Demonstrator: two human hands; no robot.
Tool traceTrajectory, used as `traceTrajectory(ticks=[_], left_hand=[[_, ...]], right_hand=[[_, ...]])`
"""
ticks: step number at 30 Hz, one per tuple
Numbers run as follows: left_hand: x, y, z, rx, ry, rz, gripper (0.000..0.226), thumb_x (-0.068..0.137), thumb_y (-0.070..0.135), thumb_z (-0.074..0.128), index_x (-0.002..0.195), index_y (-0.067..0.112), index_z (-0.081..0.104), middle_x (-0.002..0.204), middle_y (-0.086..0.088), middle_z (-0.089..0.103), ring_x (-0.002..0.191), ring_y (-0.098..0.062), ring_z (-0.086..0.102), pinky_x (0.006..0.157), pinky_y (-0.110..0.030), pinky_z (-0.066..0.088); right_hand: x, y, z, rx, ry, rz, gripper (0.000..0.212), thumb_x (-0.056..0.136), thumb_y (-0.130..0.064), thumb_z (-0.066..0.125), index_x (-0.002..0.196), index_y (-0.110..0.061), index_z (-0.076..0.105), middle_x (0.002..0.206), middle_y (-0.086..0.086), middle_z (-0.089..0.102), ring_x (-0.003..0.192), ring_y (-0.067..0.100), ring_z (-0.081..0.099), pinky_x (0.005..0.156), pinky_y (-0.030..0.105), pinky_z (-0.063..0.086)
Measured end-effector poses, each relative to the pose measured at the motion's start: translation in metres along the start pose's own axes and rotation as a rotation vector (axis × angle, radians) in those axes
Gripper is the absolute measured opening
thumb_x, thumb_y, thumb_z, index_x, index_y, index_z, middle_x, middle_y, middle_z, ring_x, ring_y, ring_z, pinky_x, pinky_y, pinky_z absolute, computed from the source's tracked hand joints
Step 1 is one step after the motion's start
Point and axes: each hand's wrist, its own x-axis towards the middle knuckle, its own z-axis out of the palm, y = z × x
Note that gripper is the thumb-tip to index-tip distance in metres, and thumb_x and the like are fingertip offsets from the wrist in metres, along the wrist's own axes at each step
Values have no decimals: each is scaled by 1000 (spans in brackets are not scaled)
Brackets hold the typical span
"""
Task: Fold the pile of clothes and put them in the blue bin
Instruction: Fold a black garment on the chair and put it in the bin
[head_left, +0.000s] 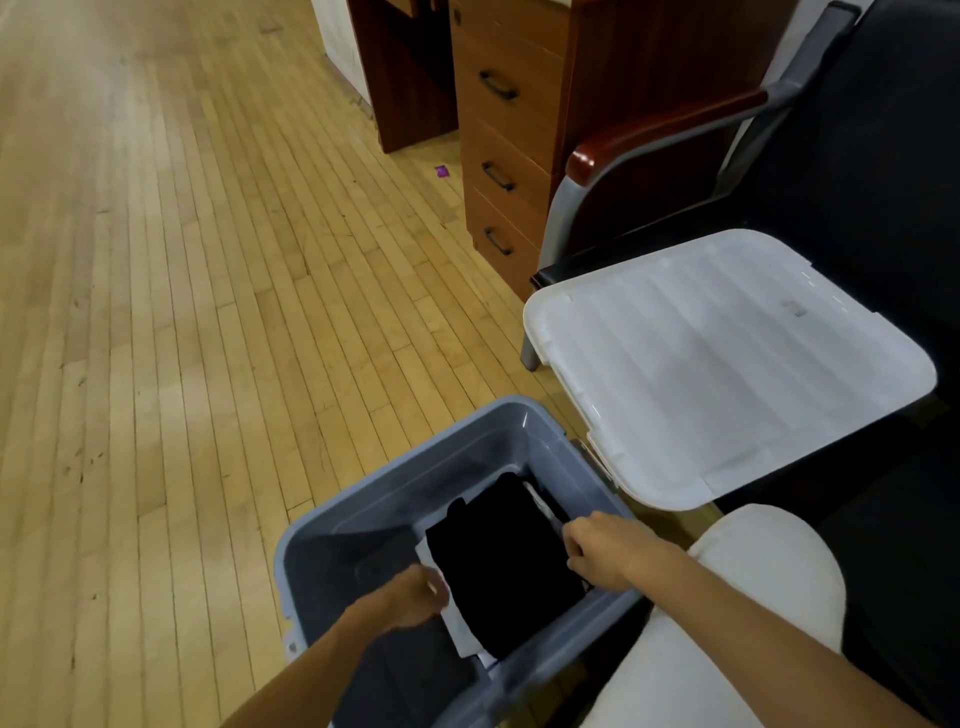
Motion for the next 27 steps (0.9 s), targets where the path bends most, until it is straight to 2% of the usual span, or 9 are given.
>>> traceTrajectory(ticks=[4, 6, 11, 16, 18, 19, 21, 23, 27], left_hand=[[60, 19, -2, -346, 200, -103, 9, 92, 12, 61, 97, 4, 61, 78, -7, 56, 61, -16, 53, 55, -27, 44], [91, 23, 1, -486, 264, -144, 34, 91, 23, 68, 115, 3, 55, 82, -5, 59, 68, -18, 59, 57, -30, 50], [131, 44, 15, -649, 417, -286, 37, 89, 31, 73, 105, 8, 49, 98, -13, 62, 92, -31, 64, 79, -39, 55], [161, 48, 27, -758, 503, -439, 23, 101, 21, 53, 86, 4, 57, 73, -12, 52, 62, -24, 48, 62, -35, 45], [167, 51, 32, -647, 519, -463, 20, 100, 22, 54, 97, 3, 59, 103, -23, 57, 85, -33, 58, 83, -44, 53], [169, 51, 35, -576, 529, -478, 30, 98, 26, 58, 118, 4, 55, 127, -25, 50, 108, -39, 56, 99, -49, 48], [173, 51, 40, -509, 560, -510, 71, 89, 34, 71, 142, 4, 34, 145, -24, 36, 130, -44, 44, 106, -54, 42], [174, 51, 38, -538, 570, -506, 74, 84, 31, 77, 139, 2, 36, 130, -22, 51, 116, -40, 56, 95, -49, 50], [168, 44, 27, -663, 574, -469, 19, 97, 19, 57, 86, 4, 59, 70, -8, 52, 59, -20, 48, 62, -33, 48]], right_hand=[[15, 6, 15, 93, -8, 34, 21, 100, -27, 50, 104, -10, 63, 105, 7, 66, 94, 26, 63, 75, 35, 48], [25, 6, 19, 142, -29, 23, 22, 101, -28, 48, 107, -12, 62, 108, 7, 65, 94, 25, 62, 73, 33, 46], [47, 16, 21, 323, 29, 0, 16, 100, -31, 49, 103, -21, 61, 96, -2, 60, 85, 17, 58, 67, 30, 47], [56, 16, 21, 393, 33, -21, 15, 100, -31, 49, 101, -22, 61, 92, -3, 57, 85, 17, 59, 75, 35, 52], [59, 16, 20, 417, 56, -29, 14, 99, -31, 50, 99, -23, 60, 87, -5, 54, 81, 16, 57, 74, 35, 51], [59, 16, 20, 422, 57, -30, 13, 99, -32, 50, 99, -23, 60, 84, -6, 53, 79, 15, 57, 74, 35, 52], [60, 15, 21, 427, 56, -35, 13, 99, -32, 50, 99, -23, 60, 81, -7, 51, 76, 15, 55, 76, 36, 52], [60, 14, 23, 419, 50, -48, 13, 99, -32, 49, 99, -23, 60, 80, -8, 50, 75, 15, 54, 76, 37, 52], [58, 11, 21, 444, 56, -60, 15, 100, -31, 49, 100, -22, 60, 78, -9, 51, 74, 14, 54, 72, 35, 51]])
